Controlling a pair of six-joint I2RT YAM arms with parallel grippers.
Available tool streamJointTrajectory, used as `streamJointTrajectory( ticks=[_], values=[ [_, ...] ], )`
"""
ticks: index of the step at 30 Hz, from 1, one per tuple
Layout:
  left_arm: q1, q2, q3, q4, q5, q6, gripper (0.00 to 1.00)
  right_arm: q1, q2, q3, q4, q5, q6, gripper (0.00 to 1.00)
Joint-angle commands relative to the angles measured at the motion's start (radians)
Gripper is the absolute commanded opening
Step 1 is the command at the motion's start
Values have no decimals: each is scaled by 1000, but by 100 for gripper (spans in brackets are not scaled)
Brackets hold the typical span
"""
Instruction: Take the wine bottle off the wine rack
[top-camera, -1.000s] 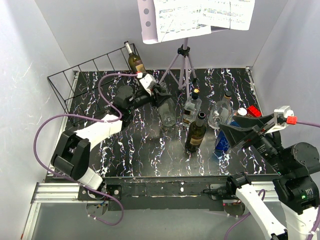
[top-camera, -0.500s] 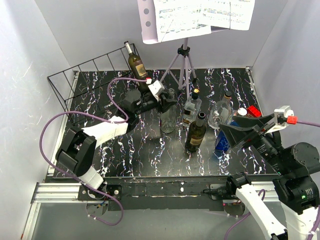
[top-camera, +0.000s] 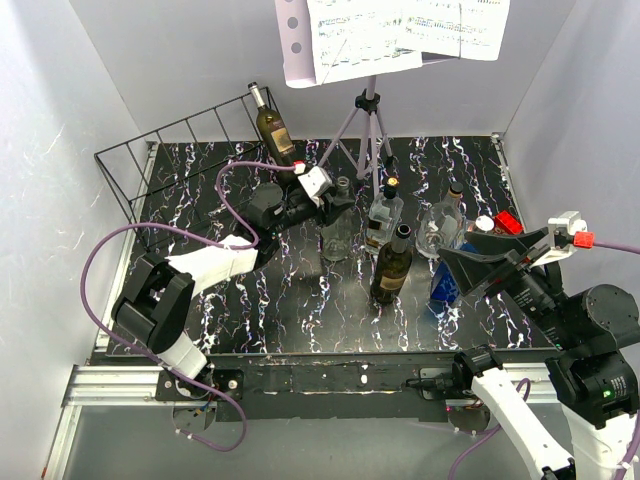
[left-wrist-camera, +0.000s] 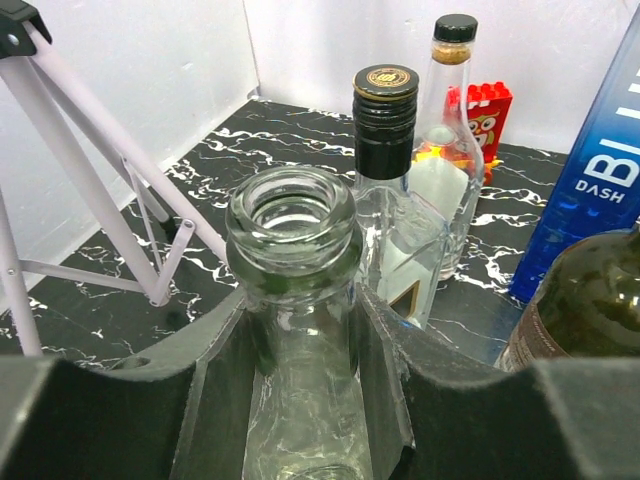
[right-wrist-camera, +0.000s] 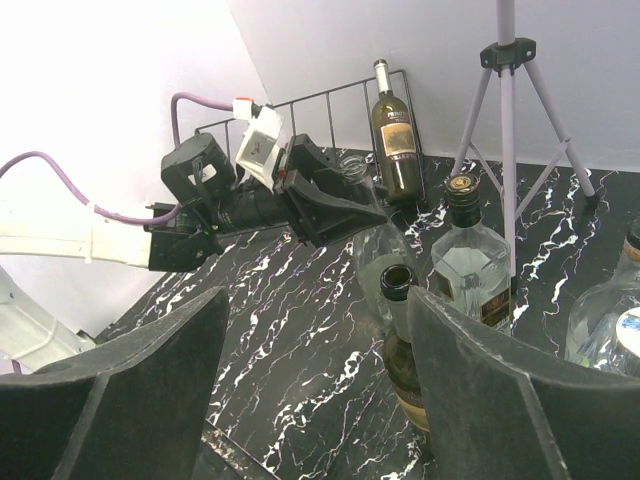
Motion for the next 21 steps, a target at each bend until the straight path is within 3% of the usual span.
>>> streamJointTrajectory(
  ticks=[1,4,5,8,10,15,21],
  values=[
    [1,-27,17,142,-65,70,0,-2,12,28,26,-8,0,79],
    [1,-9,33,130,-53,47,0,-2,14,28,31,-11,1,80],
    [1,-6,36,128,-54,25,8,-2,17,28,31,-11,1,80],
    [1,-17,18,137,-82,-4,62,-2,15,28,29,-10,1,80],
    [1,-38,10,130,-109,-10,85,-2,11,25,28,-8,0,80],
    [1,-104,60,7,-198,-36,98,-2,8,15,31,-6,0,80],
    [2,-204,180,-259,-419,-125,98,-2,8,8,34,-10,4,80]
  ],
)
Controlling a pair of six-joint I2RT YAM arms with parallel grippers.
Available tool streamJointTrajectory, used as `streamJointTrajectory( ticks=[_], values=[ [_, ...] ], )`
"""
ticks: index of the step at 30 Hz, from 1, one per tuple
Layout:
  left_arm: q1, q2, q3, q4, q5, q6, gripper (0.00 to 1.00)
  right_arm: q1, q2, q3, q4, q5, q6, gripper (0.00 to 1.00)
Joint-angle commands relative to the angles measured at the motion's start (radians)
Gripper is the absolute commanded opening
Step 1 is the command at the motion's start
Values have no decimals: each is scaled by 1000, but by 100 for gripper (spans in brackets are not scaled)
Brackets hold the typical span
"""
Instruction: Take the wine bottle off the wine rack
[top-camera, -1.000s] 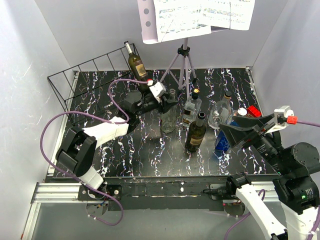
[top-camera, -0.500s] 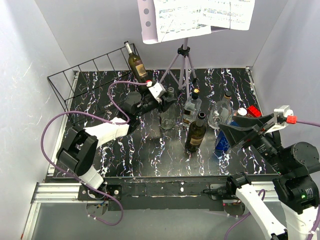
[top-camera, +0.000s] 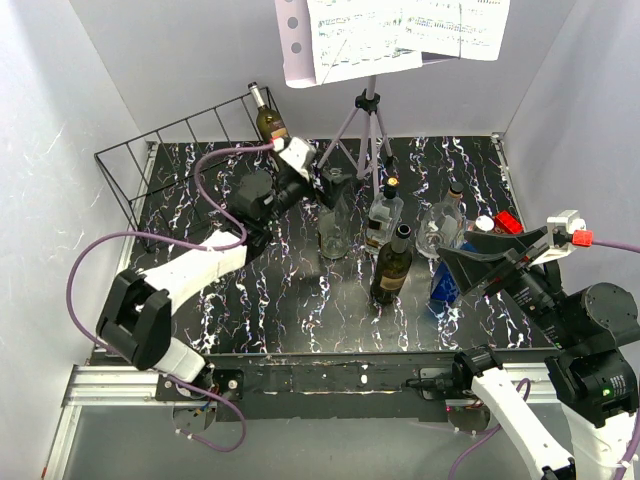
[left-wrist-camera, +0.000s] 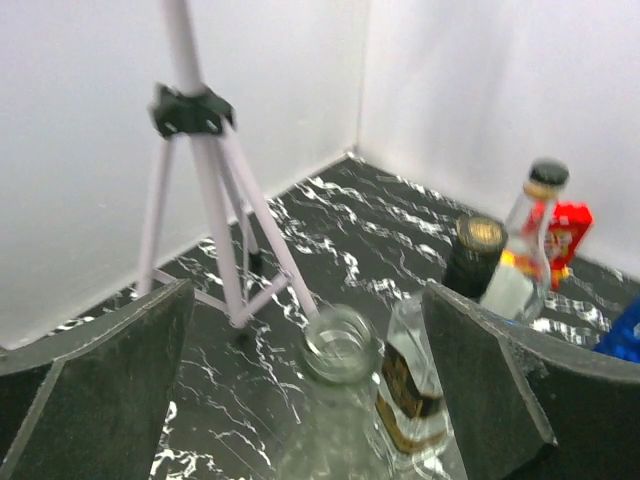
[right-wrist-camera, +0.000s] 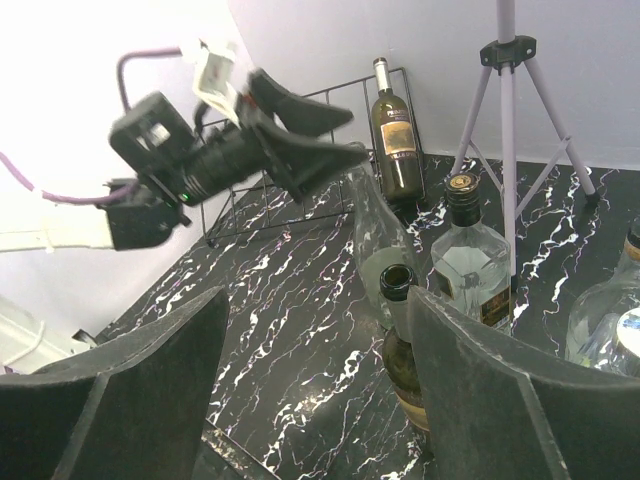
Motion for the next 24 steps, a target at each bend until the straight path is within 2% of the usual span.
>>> streamJointTrajectory(
  ticks=[1,5,12,17,21,24],
  values=[
    [4,-129,130,-218,-210,-64,98,-2,3,5,33,-8,4,80],
    [56,-157,184,-318,-226,-116,98,-2,3,-6,43,-10,4,80],
    [289,-67,329,-531,-206,-389,93,-2,7,-15,43,3,-8,80],
    [424,148,541,-657,-75,-492,82,0,26,-11,32,7,-22,80],
    [486,316,705,-684,-61,-529,81,-2,24,-29,50,7,-13,80],
    [527,497,924,-772,10,-558,80,-2,41,-26,43,6,-19,80]
  ],
)
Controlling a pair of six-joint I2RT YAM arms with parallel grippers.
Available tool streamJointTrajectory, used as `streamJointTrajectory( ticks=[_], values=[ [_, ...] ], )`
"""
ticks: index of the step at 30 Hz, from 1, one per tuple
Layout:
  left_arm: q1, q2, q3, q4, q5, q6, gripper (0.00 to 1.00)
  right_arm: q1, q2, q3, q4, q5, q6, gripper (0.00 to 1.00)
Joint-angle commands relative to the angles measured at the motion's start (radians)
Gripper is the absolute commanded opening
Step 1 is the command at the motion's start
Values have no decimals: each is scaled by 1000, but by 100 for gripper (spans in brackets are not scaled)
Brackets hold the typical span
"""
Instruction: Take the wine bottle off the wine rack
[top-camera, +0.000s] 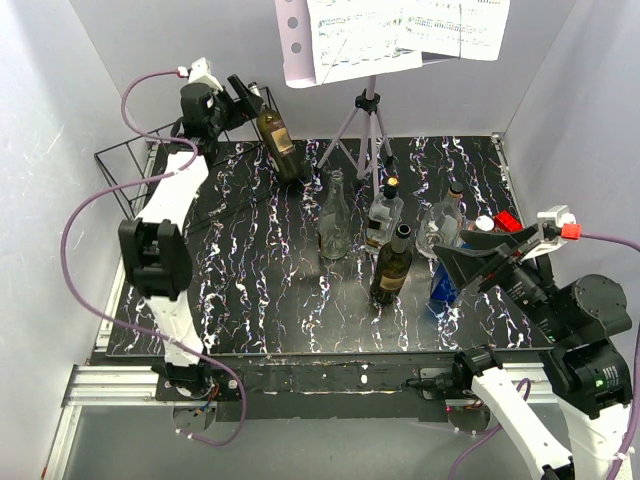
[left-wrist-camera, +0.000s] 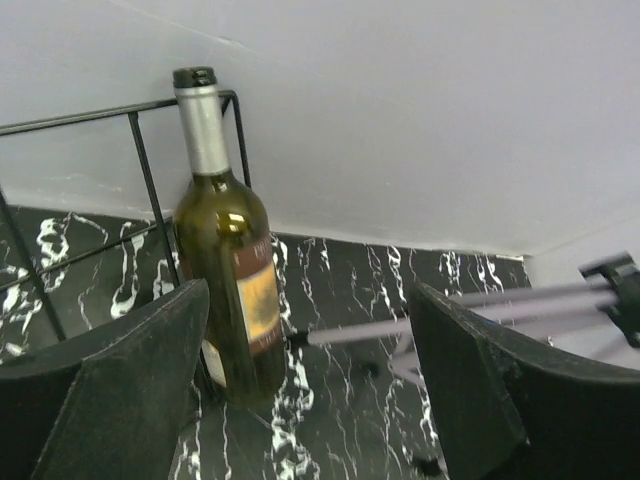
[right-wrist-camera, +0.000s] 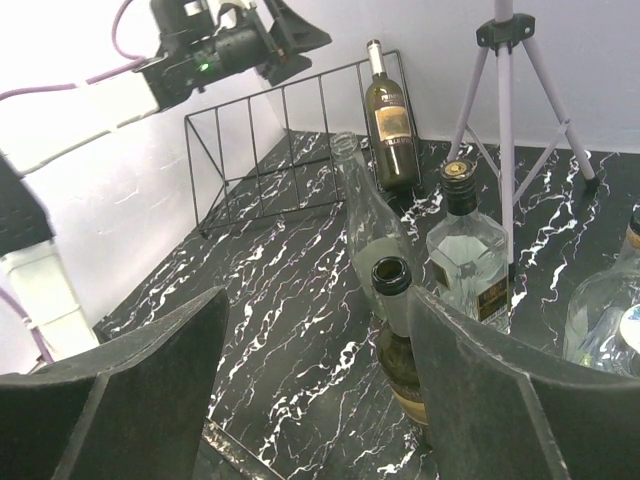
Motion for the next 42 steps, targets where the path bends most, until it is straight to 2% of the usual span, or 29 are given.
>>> streamJointTrajectory(
  ticks=[1,3,7,15,20,23,31,36,42],
  values=[
    [53,192,304,-129,139,-74,79,-2,38,1,29,5,-17,79],
    [72,303,421,-124,204,-83,78,-2,50,15,25,6,-30,80],
    [81,424,548,-106,198,-81,77,-2,75,34,26,11,-43,80],
    [84,547,622,12,175,-98,78,-2,118,28,46,-14,-39,79],
    [81,605,651,150,184,-126,76,-2,133,41,40,-11,-43,79],
    [76,645,685,164,179,-141,74,-2,138,49,32,-5,-50,79],
    [61,696,663,214,130,-135,73,-2,158,58,28,-11,-43,79],
    [55,746,691,263,136,-138,65,-2,181,63,23,-18,-39,79],
    [42,786,702,328,115,-157,65,-2,208,89,11,-17,-40,79]
  ],
)
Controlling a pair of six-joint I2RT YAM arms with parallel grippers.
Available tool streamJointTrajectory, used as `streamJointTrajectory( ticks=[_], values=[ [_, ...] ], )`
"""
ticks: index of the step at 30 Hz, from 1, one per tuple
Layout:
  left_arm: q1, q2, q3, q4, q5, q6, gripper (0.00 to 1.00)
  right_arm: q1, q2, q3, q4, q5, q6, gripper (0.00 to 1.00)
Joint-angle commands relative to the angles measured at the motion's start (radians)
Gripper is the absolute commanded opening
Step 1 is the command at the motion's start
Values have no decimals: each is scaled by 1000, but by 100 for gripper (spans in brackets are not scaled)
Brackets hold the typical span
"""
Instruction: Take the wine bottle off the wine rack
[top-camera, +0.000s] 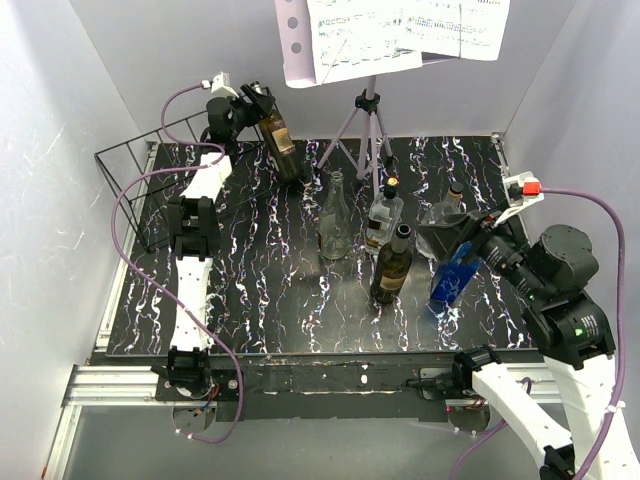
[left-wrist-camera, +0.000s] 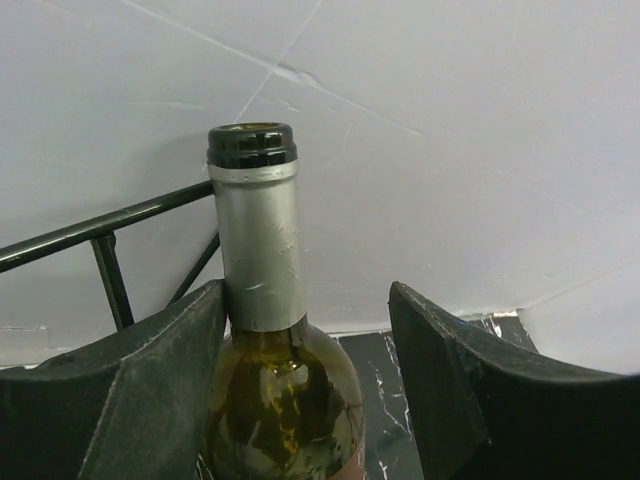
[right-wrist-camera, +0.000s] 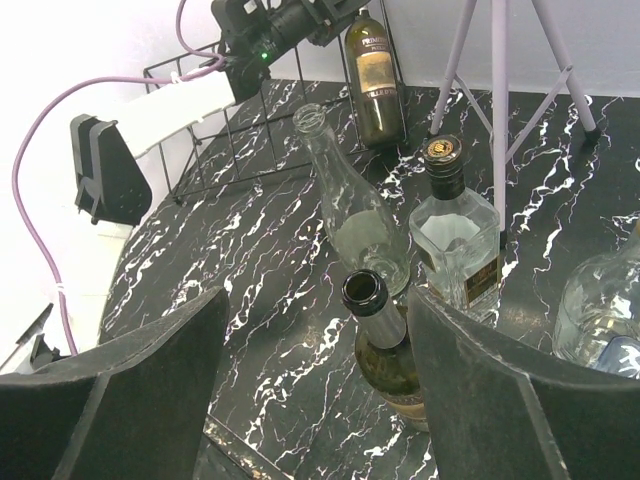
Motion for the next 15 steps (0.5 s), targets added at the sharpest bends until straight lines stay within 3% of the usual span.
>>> streamJointTrajectory(
  ticks=[1,7,12,15],
  values=[
    [-6,29,50,65,-27,-21,64,-2,19,58,17,-9,-10,79],
    [-9,58,52,117,-25,-26,50,-2,43,67,9,-8,-10,79],
    [-21,72,68,112,-53,11,51,-2,58,76,9,-8,-13,79],
    [-24,75,55,141,-36,14,28,-2,72,87,11,-9,-14,79]
  ],
)
